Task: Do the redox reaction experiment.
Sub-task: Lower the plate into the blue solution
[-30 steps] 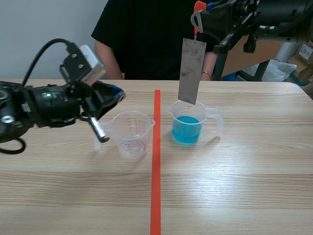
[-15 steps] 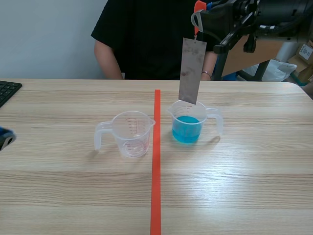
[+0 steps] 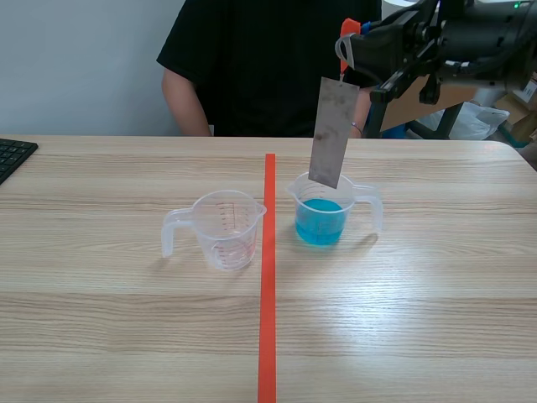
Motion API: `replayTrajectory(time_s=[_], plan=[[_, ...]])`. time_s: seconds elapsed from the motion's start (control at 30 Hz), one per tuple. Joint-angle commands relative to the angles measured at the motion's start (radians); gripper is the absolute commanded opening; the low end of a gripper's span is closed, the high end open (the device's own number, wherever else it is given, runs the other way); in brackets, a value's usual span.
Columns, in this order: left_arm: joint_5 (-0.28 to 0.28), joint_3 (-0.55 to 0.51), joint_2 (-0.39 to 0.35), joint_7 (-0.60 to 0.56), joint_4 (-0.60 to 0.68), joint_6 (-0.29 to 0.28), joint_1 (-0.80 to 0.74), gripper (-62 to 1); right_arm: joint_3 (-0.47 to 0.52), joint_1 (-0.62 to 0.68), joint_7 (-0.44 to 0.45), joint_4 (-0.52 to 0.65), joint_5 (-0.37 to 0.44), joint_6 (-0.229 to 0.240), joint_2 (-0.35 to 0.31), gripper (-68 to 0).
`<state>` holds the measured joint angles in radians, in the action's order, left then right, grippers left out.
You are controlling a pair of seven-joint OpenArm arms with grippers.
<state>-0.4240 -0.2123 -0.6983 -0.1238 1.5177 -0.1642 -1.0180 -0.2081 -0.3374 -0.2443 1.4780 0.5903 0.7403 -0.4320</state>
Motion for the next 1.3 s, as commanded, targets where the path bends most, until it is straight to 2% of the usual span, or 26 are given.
replayTrajectory(time_s=[0.0,0.23,0.47,0.9,1.27], plan=[[-0.003,0.006,0.035,-0.012,0.005,-0.003,-0.011,-56.3,0.004,-0.025,0.041,-0.013,0.007,0.005,-0.008,-66.0],[-0.002,0.006,0.182,-0.005,-0.001,-0.006,-0.034,-56.3,-0.016,-0.025,0.157,-0.105,-0.048,0.005,-0.008,-66.0],[-0.002,0.007,0.249,-0.006,-0.013,-0.006,-0.034,-56.3,-0.067,-0.026,0.291,-0.196,-0.14,0.005,-0.005,-66.0],[-0.002,0.008,0.254,0.039,-0.013,-0.006,-0.026,-56.3,-0.111,-0.025,0.43,-0.337,-0.332,0.005,0.058,-66.0],[-0.002,0.008,0.254,0.039,-0.013,-0.006,-0.026,-56.3,-0.127,-0.025,0.443,-0.365,-0.359,0.005,0.061,-66.0]])
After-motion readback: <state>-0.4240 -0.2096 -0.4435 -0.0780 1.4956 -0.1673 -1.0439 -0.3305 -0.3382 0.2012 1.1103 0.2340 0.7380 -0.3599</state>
